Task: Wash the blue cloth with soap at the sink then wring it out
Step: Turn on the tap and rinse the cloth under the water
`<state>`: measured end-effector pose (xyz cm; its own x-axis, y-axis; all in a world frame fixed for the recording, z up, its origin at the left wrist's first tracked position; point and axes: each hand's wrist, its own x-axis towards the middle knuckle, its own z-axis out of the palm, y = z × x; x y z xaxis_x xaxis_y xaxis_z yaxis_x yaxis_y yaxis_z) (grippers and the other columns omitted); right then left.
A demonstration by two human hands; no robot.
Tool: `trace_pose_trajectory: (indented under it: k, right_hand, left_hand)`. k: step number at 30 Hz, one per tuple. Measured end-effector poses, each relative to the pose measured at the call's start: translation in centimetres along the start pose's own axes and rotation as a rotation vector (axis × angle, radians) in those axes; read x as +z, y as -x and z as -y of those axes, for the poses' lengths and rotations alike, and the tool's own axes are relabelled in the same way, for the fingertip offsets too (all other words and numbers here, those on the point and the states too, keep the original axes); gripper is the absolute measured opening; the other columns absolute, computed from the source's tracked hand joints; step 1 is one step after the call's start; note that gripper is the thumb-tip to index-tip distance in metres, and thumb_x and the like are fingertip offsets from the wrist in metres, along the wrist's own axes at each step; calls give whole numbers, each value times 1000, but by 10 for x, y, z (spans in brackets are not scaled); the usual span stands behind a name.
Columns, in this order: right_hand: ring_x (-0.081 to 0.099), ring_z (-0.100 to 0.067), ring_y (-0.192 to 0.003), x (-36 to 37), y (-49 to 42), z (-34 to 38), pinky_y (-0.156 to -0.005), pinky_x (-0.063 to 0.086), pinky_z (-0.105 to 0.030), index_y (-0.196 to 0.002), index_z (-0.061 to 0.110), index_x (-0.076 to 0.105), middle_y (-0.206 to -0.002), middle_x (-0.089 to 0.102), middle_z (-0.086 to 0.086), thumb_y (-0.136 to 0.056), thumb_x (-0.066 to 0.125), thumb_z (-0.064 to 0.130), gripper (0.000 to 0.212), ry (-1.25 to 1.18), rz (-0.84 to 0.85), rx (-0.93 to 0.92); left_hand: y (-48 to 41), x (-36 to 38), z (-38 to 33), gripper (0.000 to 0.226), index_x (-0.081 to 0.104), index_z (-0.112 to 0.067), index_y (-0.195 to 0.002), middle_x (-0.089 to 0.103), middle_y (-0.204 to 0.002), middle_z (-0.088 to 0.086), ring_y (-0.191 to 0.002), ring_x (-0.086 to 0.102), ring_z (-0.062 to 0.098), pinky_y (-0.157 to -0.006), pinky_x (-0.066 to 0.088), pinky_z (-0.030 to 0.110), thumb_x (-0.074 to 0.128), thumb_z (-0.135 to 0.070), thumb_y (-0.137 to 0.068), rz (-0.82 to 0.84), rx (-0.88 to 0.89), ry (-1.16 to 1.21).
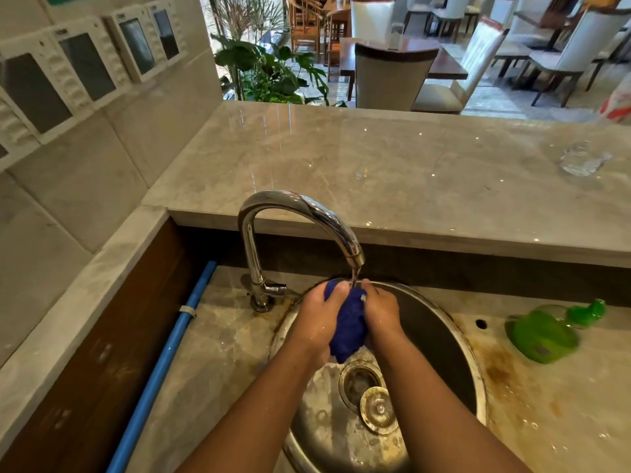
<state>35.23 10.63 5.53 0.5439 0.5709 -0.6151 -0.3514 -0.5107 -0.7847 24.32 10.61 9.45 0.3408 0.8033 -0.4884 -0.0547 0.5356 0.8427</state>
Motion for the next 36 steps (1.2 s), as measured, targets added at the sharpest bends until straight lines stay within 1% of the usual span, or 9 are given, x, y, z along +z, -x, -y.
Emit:
trace_pose_trajectory:
  k: [3, 7, 10, 15, 20, 25, 28, 32, 36]
  right_hand:
    - [67, -29, -76, -14, 11, -1, -78, 57, -46, -93, 11, 66, -84, 70, -12, -102, 50, 40, 34, -14, -51, -175]
    - [62, -20, -67, -32, 28, 4, -63, 51, -33, -84, 14, 59, -75, 63, -6, -101, 50, 38, 31, 305, -145, -672]
    - [61, -16, -71, -30, 29, 1, -68, 51, -32, -89, 13, 60, -79, 64, -5, -101, 52, 38, 29, 158, -113, -575]
    - [66, -27, -103, -15, 21, -14, -92, 56, -49, -118, 21, 55, -114, 67, -10, -92, 56, 60, 47, -249, 96, -71]
    - [70, -33, -99, -13, 26, -15, -94, 54, -48, -114, 11, 70, -101, 77, -17, -88, 56, 64, 61, -473, 321, 159]
    - [70, -37, -106, -18, 26, -13, -91, 55, -51, -121, 11, 68, -113, 74, -19, -89, 60, 59, 58, -442, 420, 163]
    - [70, -39, -107, -23, 28, -8, -97, 53, -56, -121, 11, 66, -114, 73, -20, -91, 64, 47, 47, -453, 396, 113]
    - [71, -29, -90, -22, 28, 2, -86, 57, -47, -110, 9, 63, -104, 72, -14, -95, 64, 27, 23, -406, 273, -186]
    - [64, -23, -77, -23, 32, 13, -73, 55, -39, -102, 9, 60, -90, 66, -10, -97, 61, 24, 16, -180, 287, -453]
  left_hand:
    - [-5, -15, -1, 20, 66, -14, -105, 73, -101, 17, -92, 73, 35, -84, 61, 54, 57, -31, -101, -96, 121, -144]
    - [-9, -17, -5, 32, 64, -18, -90, 70, -88, 16, -82, 68, 36, -78, 56, 55, 51, -46, -100, -229, 285, -471]
    - [-10, -8, -7, 28, 61, -25, -93, 71, -94, 10, -87, 70, 30, -85, 59, 53, 50, -49, -100, -227, 196, -336]
    - [-6, 2, -10, 26, 56, -26, -116, 68, -113, 0, -100, 69, 17, -92, 59, 46, 64, -39, -95, -29, 203, -346]
    - [3, 12, 1, 47, 46, -33, -134, 54, -130, -10, -116, 58, 10, -103, 52, 40, 67, -21, -94, 56, 224, -398]
    - [2, -5, -1, 32, 60, -30, -111, 67, -117, 2, -107, 67, 20, -96, 57, 47, 72, -10, -89, 32, 228, -263]
    - [-3, -20, -10, 38, 60, -16, -122, 67, -123, 14, -109, 69, 31, -93, 58, 52, 73, -6, -87, 110, 93, -85]
    - [-3, -23, -12, 29, 70, -4, -117, 74, -113, 21, -104, 72, 38, -94, 55, 54, 70, -10, -89, 107, -175, 332]
    - [-1, -19, -2, 39, 83, -6, -77, 79, -91, 18, -81, 76, 35, -84, 52, 51, 58, -25, -99, 161, -284, 465]
